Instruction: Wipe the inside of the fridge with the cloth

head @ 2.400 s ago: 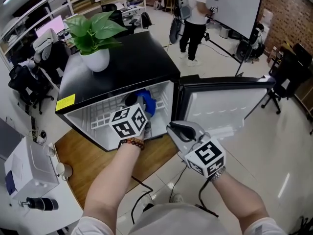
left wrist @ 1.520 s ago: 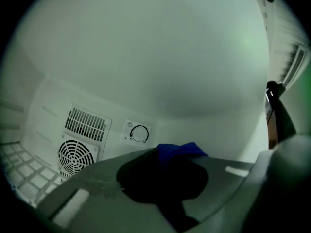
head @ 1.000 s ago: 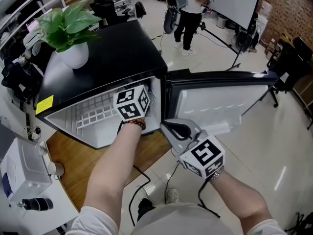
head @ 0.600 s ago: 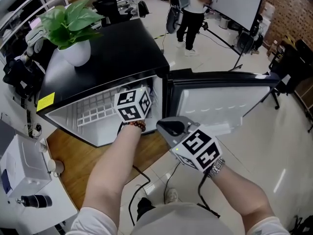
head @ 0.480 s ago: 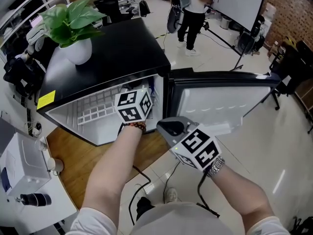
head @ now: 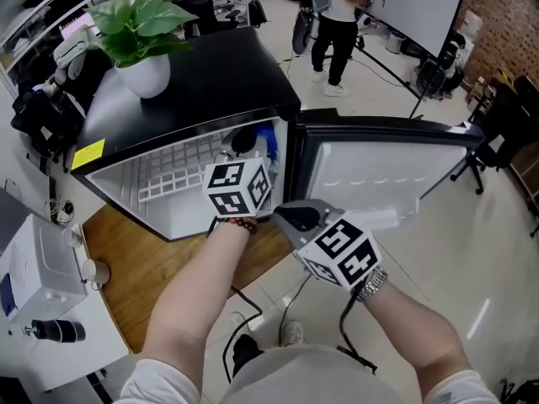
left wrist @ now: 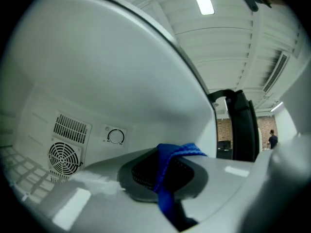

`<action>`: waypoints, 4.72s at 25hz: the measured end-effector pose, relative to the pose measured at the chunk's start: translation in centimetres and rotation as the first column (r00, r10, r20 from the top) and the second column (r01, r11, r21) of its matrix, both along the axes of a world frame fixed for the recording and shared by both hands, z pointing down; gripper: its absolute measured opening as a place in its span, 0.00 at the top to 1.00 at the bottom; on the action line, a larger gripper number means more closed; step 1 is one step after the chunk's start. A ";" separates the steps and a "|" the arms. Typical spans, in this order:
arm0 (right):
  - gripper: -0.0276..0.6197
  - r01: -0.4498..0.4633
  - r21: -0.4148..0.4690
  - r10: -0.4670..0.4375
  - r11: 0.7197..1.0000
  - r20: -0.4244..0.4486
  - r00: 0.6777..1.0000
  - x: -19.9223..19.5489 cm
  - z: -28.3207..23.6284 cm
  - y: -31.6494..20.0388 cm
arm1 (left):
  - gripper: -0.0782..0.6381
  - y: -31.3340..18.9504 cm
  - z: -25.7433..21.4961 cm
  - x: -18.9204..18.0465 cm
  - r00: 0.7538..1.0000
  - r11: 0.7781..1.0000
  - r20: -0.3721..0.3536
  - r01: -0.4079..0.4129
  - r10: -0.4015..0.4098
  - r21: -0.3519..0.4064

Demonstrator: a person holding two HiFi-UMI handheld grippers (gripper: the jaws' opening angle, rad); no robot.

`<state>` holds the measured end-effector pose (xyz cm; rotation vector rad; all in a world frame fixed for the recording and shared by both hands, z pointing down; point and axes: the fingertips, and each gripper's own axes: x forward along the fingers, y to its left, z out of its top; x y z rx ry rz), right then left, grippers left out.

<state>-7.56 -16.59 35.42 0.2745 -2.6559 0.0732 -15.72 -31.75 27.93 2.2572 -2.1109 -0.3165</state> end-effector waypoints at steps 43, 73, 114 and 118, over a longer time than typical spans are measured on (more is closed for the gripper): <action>0.32 0.409 0.207 -0.422 0.889 0.023 0.906 -3.9 -3.5 8.5 | 0.86 21.2 1.4 3.7 0.874 0.882 0.188 -0.398 0.448 -0.250; 0.83 0.293 0.144 -0.281 0.945 -0.099 0.955 -17.8 9.7 9.7 | 0.70 30.2 12.6 -12.2 0.941 0.856 0.280 -0.019 0.190 -0.517; 0.85 -0.013 0.133 -0.004 0.991 0.129 0.992 -35.2 17.1 2.1 | 0.67 27.2 18.2 -23.7 0.951 0.847 0.306 0.203 -0.051 -0.492; 0.85 -0.040 0.148 0.020 0.988 0.138 0.990 -36.1 17.3 1.0 | 0.67 27.1 18.1 -23.9 0.950 0.852 0.305 0.215 -0.068 -0.478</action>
